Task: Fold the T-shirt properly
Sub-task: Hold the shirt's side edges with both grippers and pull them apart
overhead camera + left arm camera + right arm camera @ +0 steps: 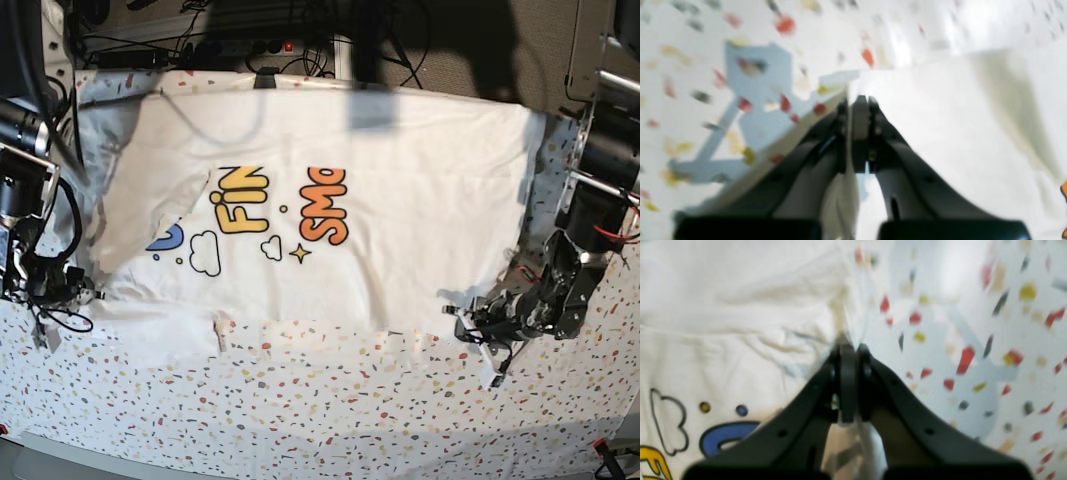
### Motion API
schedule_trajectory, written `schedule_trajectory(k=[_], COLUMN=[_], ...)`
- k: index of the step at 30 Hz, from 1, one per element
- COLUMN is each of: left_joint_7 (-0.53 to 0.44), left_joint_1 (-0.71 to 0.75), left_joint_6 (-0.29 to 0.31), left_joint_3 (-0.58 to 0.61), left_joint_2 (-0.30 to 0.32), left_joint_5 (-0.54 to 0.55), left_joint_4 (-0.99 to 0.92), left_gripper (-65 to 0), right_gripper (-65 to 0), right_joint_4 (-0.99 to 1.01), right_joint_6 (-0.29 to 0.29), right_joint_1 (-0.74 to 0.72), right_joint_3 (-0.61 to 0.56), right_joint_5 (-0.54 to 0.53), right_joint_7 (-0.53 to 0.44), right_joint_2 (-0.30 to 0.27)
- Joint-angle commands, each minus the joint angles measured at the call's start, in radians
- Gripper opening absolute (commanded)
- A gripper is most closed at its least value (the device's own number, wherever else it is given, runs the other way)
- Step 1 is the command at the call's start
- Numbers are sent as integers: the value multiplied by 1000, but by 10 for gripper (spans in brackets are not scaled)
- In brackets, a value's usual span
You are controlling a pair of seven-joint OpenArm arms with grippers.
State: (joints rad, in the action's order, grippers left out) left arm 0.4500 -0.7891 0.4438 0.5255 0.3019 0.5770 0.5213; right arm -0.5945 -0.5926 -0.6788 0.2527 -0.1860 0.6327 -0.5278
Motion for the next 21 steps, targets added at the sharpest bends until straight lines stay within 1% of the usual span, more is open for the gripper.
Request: schedule_trajectory(k=[1,6,9,11,12,14,16,21], left_joint_7=[-21,-15,16,48,70,153,221,283], left_joint_1=[-50,-92,-109,-114,-114,-114,-109,-106], left_joint_6=[-2,-3,-3,-3,-3,-3,-3,-3], left_joint_3=[-3,-3,-3,-3,-3,-3,-3,-3], left_joint_2=[8,9,9,9,9,8,9,9], left_joint_5=[-4,-12,-12,-11,-5,35,61,60], left_joint_4=[29,35,35,35,35,47,73,157], left_gripper=[-650,-650,-650,-650,-650,-650,-650,-650], right_gripper=[-650,-650,-650,-650,-650,-650,-650,-650], right_joint_4=[-15,-15,-15,-15,-15,-15,-15,-16], right_joint_6=[-6,-6,-6,-22,-49,-101,-106,-106], right_joint_1=[-43,-79,-83,-83,-83,-83,-82,-65], right_joint_3=[2,2,2,2,2,2,2,2], right_joint_5=[-5,-5,-10,-36,-47,-84,-119,-211], right_joint_7=[-15,-16,-24,-23,-23,-6,21,81], right_joint_2=[-21,-24,-43,-64,-77,-103,-128,-175])
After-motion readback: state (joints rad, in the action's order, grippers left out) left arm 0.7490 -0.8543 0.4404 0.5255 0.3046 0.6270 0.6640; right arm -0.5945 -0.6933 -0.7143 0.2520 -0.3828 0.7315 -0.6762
